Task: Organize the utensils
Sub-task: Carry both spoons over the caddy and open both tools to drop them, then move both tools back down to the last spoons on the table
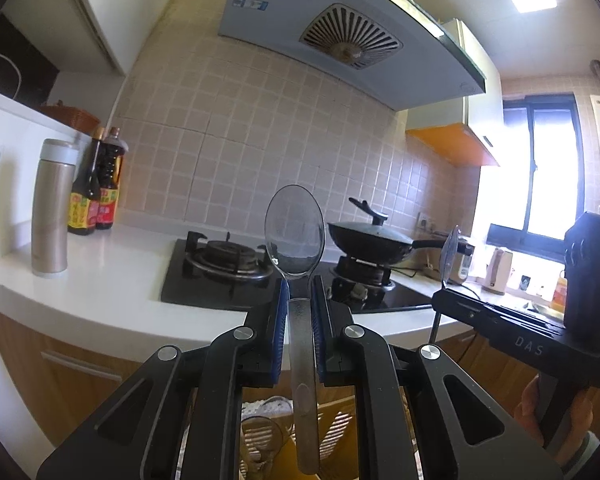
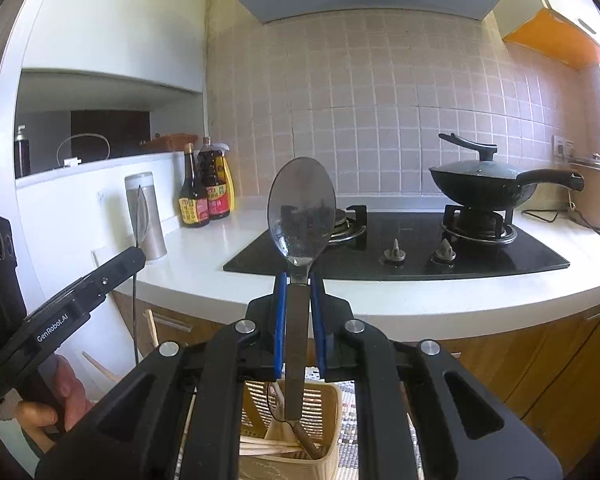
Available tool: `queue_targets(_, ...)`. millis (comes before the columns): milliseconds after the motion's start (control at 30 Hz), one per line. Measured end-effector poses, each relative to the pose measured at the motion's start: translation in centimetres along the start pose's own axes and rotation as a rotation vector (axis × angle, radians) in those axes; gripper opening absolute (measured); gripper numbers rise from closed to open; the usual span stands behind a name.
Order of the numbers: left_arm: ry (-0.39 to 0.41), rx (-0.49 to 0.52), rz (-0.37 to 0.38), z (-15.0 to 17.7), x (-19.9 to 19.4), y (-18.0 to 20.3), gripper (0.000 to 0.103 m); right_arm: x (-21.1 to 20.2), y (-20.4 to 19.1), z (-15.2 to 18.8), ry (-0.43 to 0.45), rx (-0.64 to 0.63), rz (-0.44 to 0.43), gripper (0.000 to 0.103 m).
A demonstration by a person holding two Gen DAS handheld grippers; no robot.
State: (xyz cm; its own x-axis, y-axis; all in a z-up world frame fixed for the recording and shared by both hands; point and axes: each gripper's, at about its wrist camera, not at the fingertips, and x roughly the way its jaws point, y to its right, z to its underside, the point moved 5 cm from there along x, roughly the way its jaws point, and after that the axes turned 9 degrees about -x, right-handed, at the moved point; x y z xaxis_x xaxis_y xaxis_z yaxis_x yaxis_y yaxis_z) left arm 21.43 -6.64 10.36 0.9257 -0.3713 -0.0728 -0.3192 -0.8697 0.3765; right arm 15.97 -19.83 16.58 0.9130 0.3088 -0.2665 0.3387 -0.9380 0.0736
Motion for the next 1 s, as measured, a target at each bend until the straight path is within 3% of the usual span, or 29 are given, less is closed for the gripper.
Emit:
queue_targets(367, -0.041, -0.006, -0.003, 1.1, 0.2, -0.7, 0.013, 0.6, 0.0, 1.7, -0.054, 0.003, -0.017, 0.010)
queue_targets(433, -0.052, -0.007, -0.002, 1.1, -0.1, -0.9, 0.023, 0.6, -0.1, 2.2, -0.081, 0.021, -0.040, 0.011)
queue_targets(467, -0.057, -0.011, 0.000, 1.0, -0.4, -1.0, 0.037, 0.5, -0.1, 2.5, -0.093, 0.032, -0.050, 0.012)
queue_targets(500, -0.057, -0.016, 0.003, 1.0, -0.7, -1.0, 0.044, 0.4, -0.1, 2.7, -0.111, 0.047, -0.068, 0.017)
queue_targets(533, -0.055, -0.021, 0.003, 0.8, -1.2, -1.0, 0.045, 0.3, -0.1, 2.9, -0.125, 0.058, -0.079, 0.028)
queue_targets(600, -0.058, -0.019, 0.007, 0.5, -1.9, -0.9, 0.045, -0.2, -0.1, 3.3, -0.152, 0.074, -0.090, 0.037)
queue_targets(767, -0.067, -0.030, 0.034, -0.7, -4.5, -0.4, 0.047, -2.9, 0.1, 3.3, -0.160, 0.133, -0.102, 0.038)
queue_targets(1000, -0.060, 0.002, 0.081, -2.2, -9.5, 2.1, 0.050, -7.7, -1.2, 3.1, -0.224, 0.126, -0.051, 0.038)
